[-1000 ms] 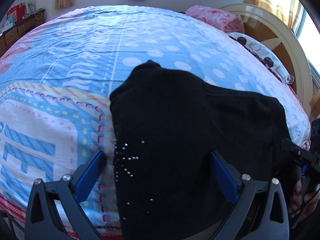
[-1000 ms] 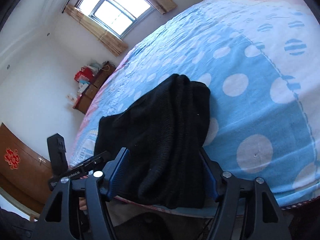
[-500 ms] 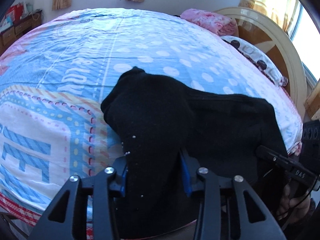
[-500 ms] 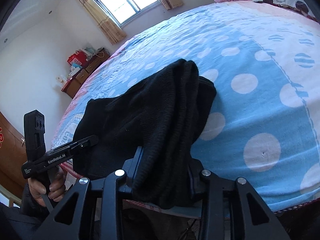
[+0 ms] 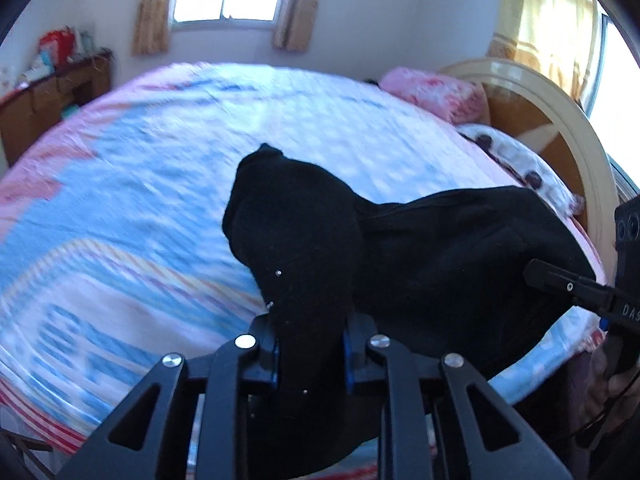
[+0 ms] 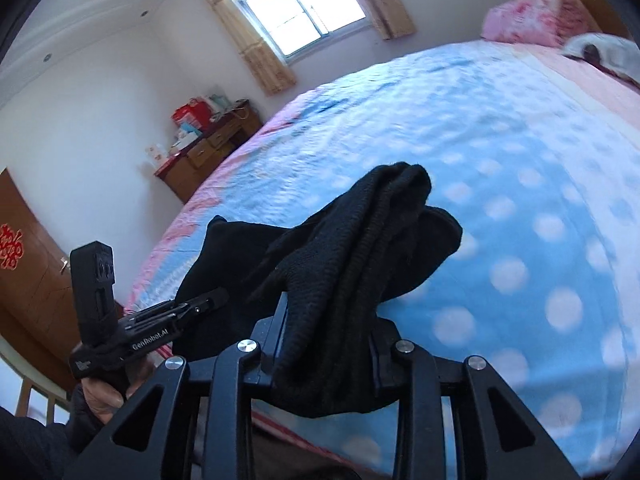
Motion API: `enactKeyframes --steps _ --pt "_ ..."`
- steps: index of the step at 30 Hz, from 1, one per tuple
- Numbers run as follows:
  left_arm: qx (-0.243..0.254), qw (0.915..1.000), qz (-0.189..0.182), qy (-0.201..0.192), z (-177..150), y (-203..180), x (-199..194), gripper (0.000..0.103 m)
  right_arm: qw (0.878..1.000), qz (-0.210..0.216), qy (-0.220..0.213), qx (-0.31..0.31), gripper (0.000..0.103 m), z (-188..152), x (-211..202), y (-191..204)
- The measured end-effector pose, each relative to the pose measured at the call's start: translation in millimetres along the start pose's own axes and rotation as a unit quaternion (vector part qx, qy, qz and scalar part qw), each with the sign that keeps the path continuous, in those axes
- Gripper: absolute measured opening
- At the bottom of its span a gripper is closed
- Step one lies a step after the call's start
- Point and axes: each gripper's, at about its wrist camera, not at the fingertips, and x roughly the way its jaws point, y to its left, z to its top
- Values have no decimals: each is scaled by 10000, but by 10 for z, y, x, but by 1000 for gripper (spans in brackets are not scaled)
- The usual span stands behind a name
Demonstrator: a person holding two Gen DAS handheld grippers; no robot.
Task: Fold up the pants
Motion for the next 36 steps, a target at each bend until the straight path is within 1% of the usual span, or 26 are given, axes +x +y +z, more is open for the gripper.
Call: enactKeyframes --steps 2,4,7,11,13,14,17,21,23,27,30,32,34,36 --pt "-102 9994 238 -210 146 236 -75 22 9995 104 43 -311 32 222 177 215" --pt "-258 9976 548 -337 315 540 -125 22 9977 192 96 -649 32 458 417 481" --pt "-388 9918 1078 -560 558 1006 -206 22 9943 473 153 -939 32 805 866 880" --pt "-489 9792 1821 -751 789 1547 -225 22 9885 827 116 -1258 32 1158 1521 1428" --pt "-533 9691 2269 -810 897 1851 -185 22 9859 1004 87 -1337 32 1264 1882 1684" --pt "-542 9642 2468 -804 936 1972 -148 22 9849 1087 91 -1344 32 1298 2058 1796" --pt "-661 9531 2857 -748 931 2332 -55 22 9825 1203 162 -1413 32 1324 2544 2075" --pt "-818 9440 3140 -602 926 2706 196 22 9812 1208 307 -1475 32 1302 3168 2343" --pt "-845 9410 3235 -521 878 2842 317 22 9823 1061 448 -1475 32 1253 3492 2412" --pt "-790 9342 3470 -260 796 3058 617 22 9811 638 574 -1733 32 1133 3893 2456" --pt "-853 9356 3422 -184 809 3116 641 25 9812 524 684 -1730 32 1008 4049 2370" --pt "-888 9323 3506 -94 801 3141 678 37 9826 552 761 -1602 32 986 4115 2293" --pt "-957 9293 3567 23 794 3169 714 42 9844 661 792 -1422 34 1000 4112 2218" --pt "-1006 9279 3587 107 808 3170 734 46 9853 663 845 -1328 40 1013 4170 2159"
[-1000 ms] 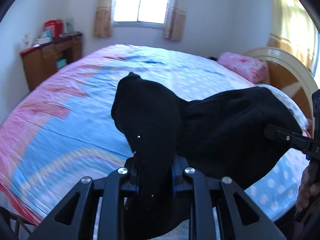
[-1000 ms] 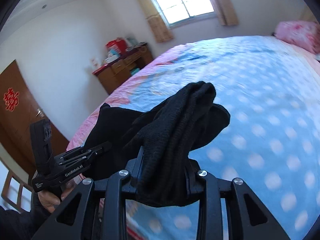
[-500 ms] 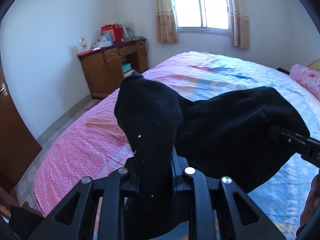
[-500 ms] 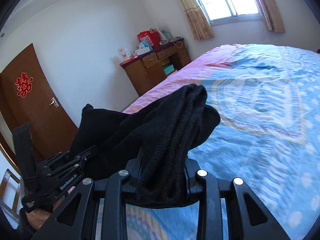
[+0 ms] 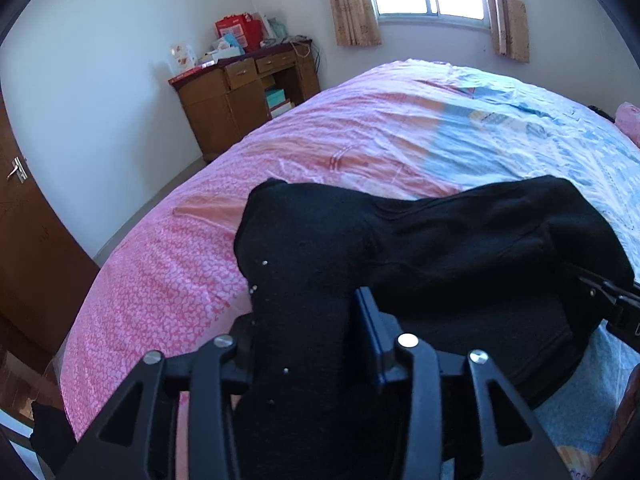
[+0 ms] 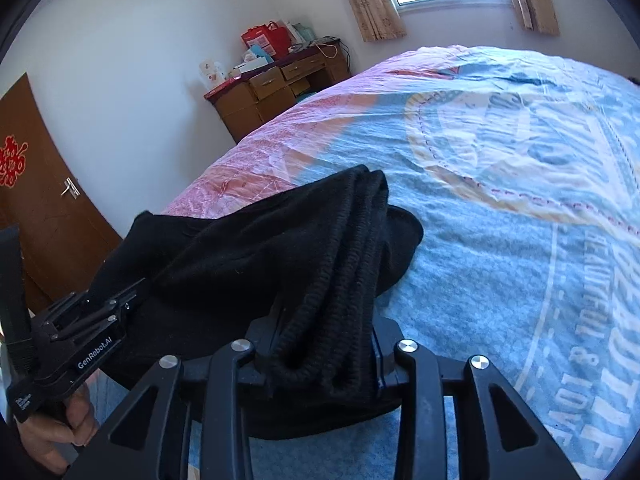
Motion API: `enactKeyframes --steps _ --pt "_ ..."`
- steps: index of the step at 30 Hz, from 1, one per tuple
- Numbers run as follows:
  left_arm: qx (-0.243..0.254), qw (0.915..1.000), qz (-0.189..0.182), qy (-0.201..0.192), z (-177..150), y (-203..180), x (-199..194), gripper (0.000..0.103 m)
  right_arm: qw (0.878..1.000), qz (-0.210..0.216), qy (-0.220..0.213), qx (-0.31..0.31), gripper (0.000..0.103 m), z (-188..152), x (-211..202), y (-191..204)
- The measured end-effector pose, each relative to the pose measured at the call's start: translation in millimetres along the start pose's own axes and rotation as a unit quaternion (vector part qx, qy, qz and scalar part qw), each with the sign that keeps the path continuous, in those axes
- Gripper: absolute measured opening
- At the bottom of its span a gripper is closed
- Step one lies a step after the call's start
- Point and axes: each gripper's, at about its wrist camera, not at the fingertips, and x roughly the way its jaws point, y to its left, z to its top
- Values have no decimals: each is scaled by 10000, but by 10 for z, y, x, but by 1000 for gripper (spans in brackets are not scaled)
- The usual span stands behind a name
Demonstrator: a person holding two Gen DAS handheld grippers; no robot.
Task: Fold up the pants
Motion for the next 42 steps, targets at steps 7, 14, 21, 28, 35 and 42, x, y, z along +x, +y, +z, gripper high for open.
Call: enactKeyframes --steps 7,14,21,28,35,42 --pt "-383 9982 193 428 10 176 74 103 9991 -42 259 336 62 26 73 -124" --pt "-61 9966 812 -78 -110 285 -426 103 9960 -431 -353 704 62 -168 -514 -63" --pt "-192 9979 533 -314 -326 251 -874 103 9852 -912 -1429 251 62 -408 -1288 378" --pt "-342 9984 211 -390 -616 37 -1228 103 9885 -661 -1363 31 62 -727 -1582 648" --pt "-213 9985 42 -509 -891 -121 -1596 103 9903 -644 -1233 45 63 -956 -1833 641" --pt "-111 9972 -194 -710 -1036 -178 -2054 103 9869 -656 -1471 96 72 -1115 -2272 723"
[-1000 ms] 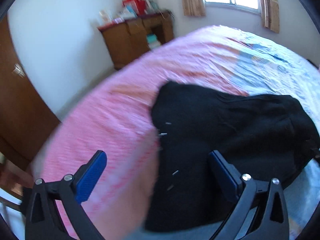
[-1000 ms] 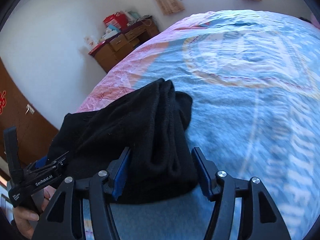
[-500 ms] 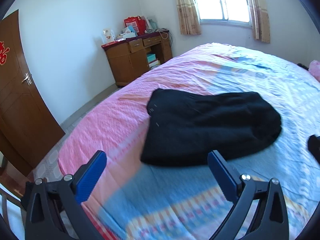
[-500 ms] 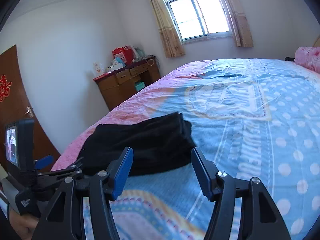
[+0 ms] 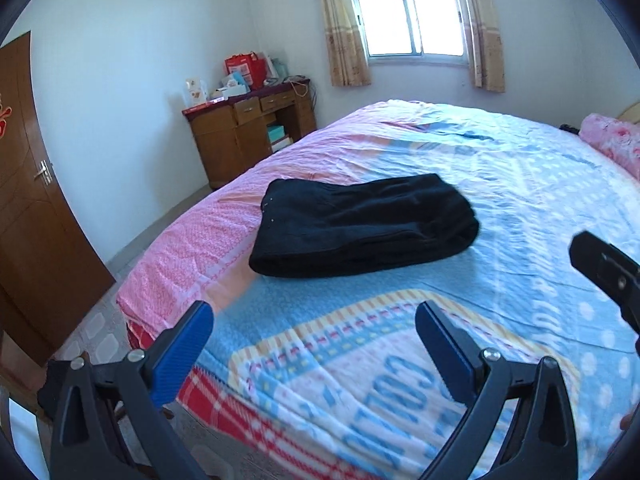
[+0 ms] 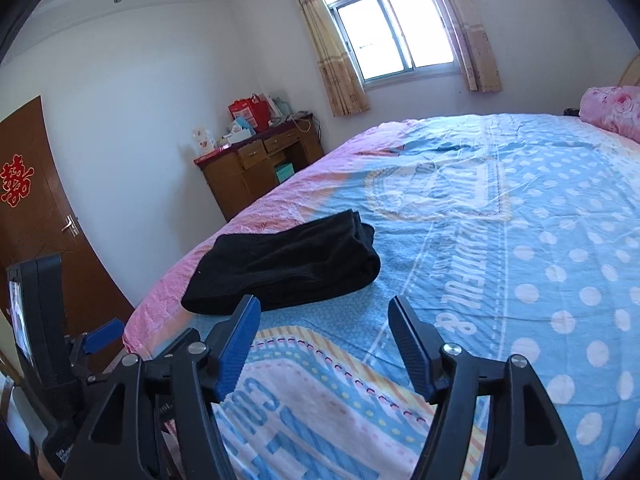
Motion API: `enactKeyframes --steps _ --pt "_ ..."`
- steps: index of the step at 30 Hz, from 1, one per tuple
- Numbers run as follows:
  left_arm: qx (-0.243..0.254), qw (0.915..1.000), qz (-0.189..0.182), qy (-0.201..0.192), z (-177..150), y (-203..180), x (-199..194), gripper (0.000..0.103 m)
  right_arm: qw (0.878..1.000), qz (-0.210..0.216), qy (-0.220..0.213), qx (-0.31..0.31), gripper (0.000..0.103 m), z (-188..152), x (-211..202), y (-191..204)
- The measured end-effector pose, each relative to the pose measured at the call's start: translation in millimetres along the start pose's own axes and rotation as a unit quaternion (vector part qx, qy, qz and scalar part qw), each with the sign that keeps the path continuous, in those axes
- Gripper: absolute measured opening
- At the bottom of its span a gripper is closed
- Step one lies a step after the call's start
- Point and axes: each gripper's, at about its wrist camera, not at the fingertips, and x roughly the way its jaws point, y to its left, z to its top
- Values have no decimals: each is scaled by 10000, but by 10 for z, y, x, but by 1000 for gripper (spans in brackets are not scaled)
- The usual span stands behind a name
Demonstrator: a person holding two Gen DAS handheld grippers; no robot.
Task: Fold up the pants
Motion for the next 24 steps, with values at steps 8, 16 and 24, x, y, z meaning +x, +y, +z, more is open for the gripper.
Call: enactKeyframes --steps 8,16,24 --pt "-328 9991 -3 -274 -7 167 -370 103 9978 -334 -375 -427 73 13 -420 330" --pt "-200 9963 198 -811 52 163 -689 103 9882 -513 -1165 -850 75 64 -1020 586" --pt "-143 9949 282 -958 59 140 -799 103 9847 -455 -1556 -634 81 148 -1270 588"
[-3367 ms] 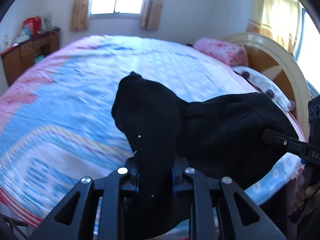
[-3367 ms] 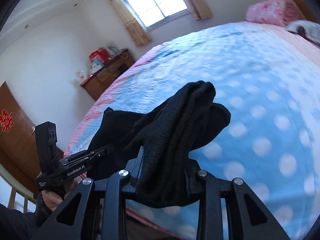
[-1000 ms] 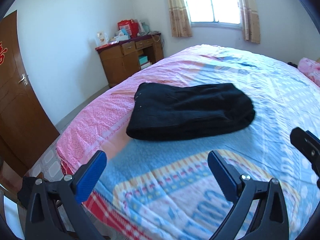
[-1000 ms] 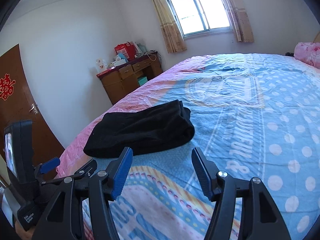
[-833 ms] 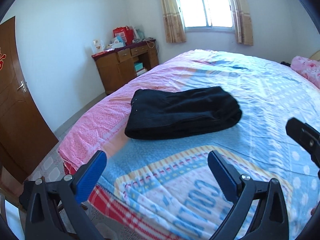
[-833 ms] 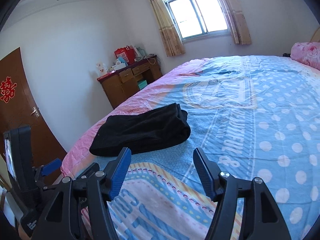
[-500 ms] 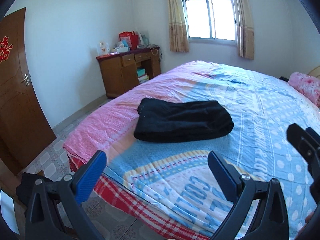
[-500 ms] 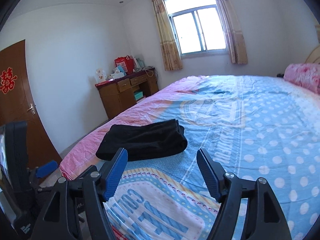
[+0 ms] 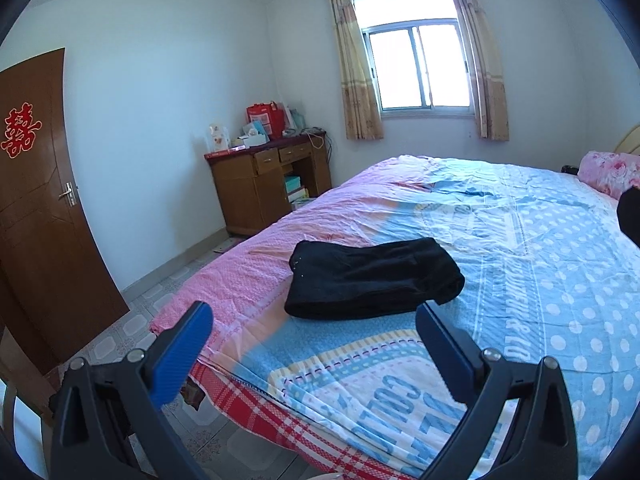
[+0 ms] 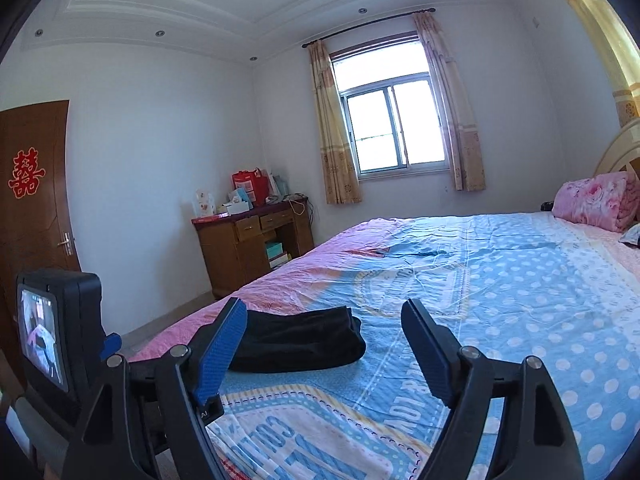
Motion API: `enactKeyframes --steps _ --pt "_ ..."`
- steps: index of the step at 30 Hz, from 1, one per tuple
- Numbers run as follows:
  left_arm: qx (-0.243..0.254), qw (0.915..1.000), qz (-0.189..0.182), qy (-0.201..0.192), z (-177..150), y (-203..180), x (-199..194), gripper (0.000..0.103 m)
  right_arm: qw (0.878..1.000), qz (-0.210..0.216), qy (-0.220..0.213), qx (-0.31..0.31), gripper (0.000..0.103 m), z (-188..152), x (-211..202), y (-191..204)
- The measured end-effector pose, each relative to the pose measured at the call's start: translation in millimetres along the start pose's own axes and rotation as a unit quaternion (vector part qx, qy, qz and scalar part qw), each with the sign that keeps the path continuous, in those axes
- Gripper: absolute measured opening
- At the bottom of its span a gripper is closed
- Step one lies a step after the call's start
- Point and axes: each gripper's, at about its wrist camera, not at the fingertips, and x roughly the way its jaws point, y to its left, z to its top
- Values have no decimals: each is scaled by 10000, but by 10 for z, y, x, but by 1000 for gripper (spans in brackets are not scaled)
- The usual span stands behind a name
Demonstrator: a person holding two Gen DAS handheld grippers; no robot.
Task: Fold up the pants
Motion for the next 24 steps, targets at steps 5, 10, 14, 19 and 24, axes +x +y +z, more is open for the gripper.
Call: enactKeyframes --steps 5,10,14,19,24 --pt "10 10000 16 98 -27 -31 47 103 9997 9 189 181 81 -44 82 -71" --pt "92 9999 114 43 -38 -53 30 103 9993 -1 318 197 81 -116 146 -71" --pt "-17 9999 14 138 -29 -16 51 103 9989 -15 388 257 81 -147 173 -101" --pt "-93 9997 63 208 -34 19 85 103 9988 -24 401 289 81 -162 173 -121" --pt "-69 9997 62 236 -36 14 99 103 9988 6 422 245 81 -172 181 -96"
